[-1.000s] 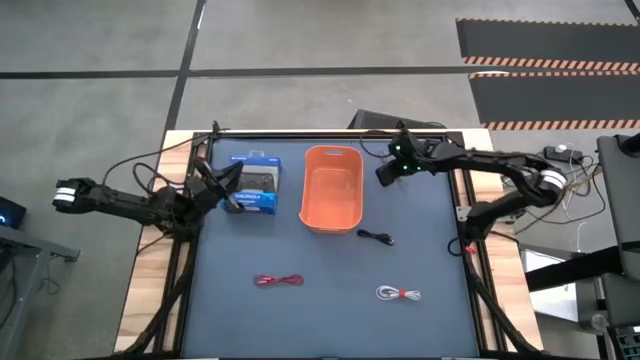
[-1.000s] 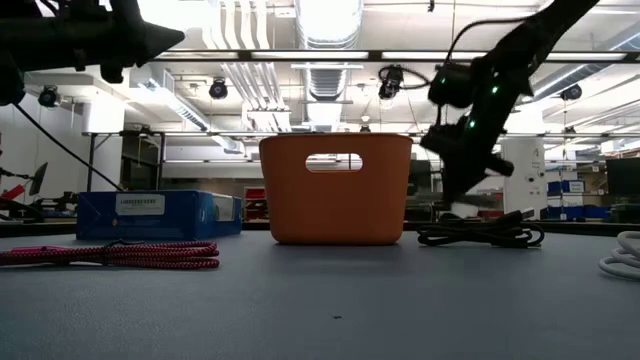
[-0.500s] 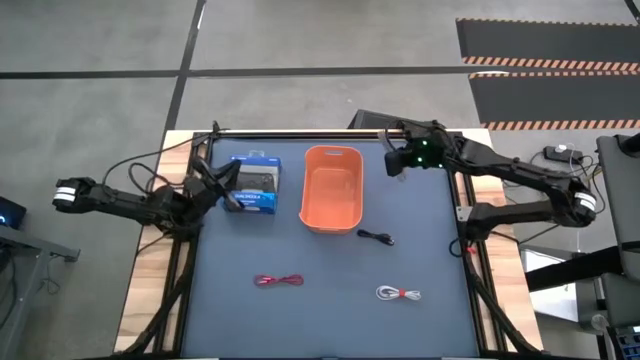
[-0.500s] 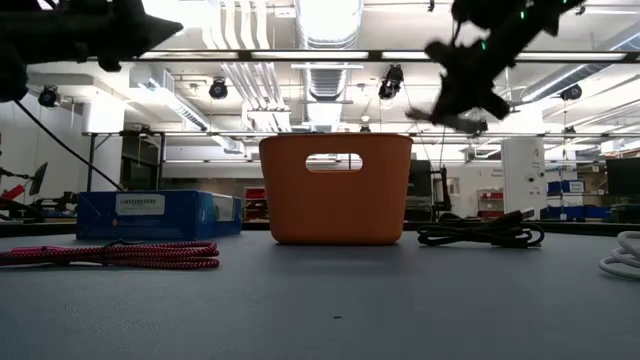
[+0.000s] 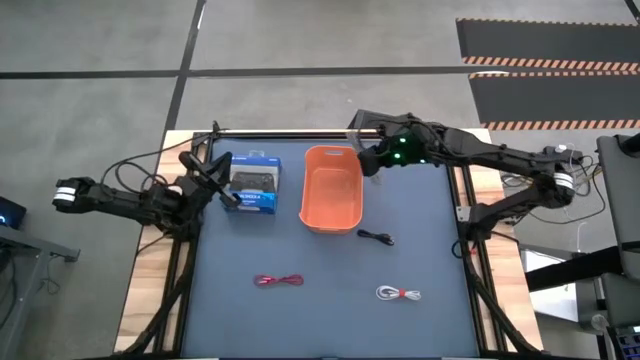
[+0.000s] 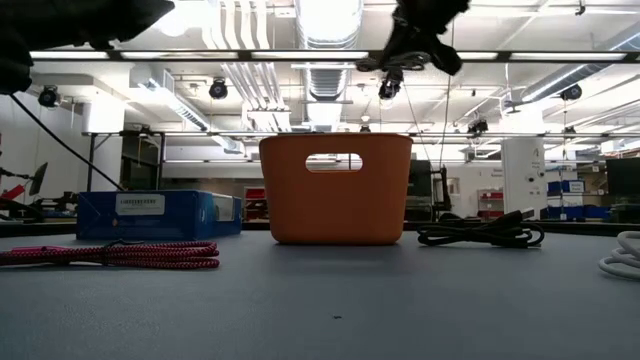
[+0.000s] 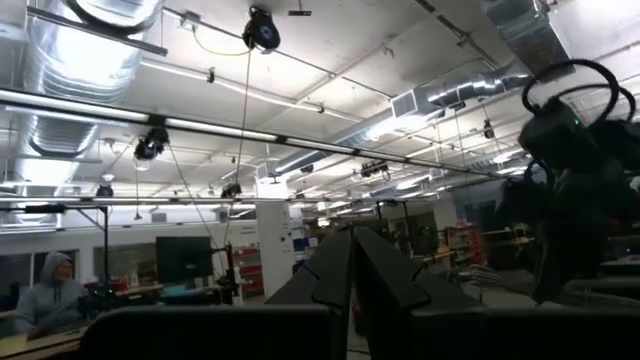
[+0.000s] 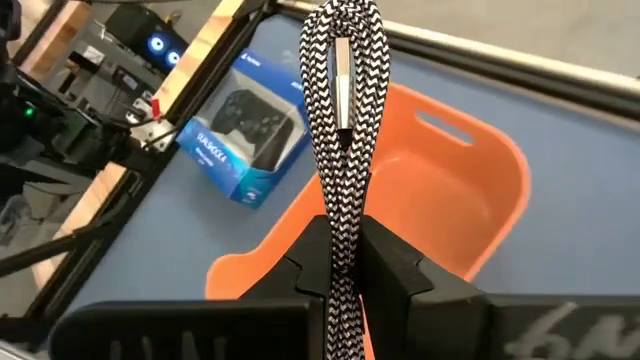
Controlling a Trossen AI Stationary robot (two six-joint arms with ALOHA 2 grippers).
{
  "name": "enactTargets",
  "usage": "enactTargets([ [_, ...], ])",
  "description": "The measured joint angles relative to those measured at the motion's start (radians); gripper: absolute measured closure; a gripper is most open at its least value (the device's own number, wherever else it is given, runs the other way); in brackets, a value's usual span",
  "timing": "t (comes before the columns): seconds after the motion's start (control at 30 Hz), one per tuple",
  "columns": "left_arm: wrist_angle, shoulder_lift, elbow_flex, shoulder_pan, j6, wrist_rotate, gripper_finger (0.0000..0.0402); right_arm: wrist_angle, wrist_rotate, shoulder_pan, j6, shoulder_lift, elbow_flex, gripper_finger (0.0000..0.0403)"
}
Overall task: Pick and place USB-C Cables
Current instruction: Put the white patterned charger cable into the orange bin
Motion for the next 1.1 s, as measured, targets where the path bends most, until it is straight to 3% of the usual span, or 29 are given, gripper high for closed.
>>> enactTargets([
  [0.53, -0.042, 0.034, -0.017, 0.000, 0.001, 0.001, 0.0400, -0.125, 0.011, 0.093, 0.252, 0.365, 0.362, 0.0380],
  [0.7, -0.043, 0.037, -0.017, 0.000, 0.112, -0.031, 0.0400, -0.142, 0.008, 0.124, 0.304, 0.471, 0.467, 0.0380],
  [0.93, -0.042, 0.037, -0.017, 0.000, 0.242, -0.126, 0.0400, -0.398, 0.095, 0.149, 0.339, 0.632, 0.686, 0.0380],
  [1.1, -0.041, 0.034, -0.017, 0.000, 0.270, -0.133, 0.0400, -0.568, 0.140, 0.154, 0.334, 0.744, 0.828, 0.0380],
])
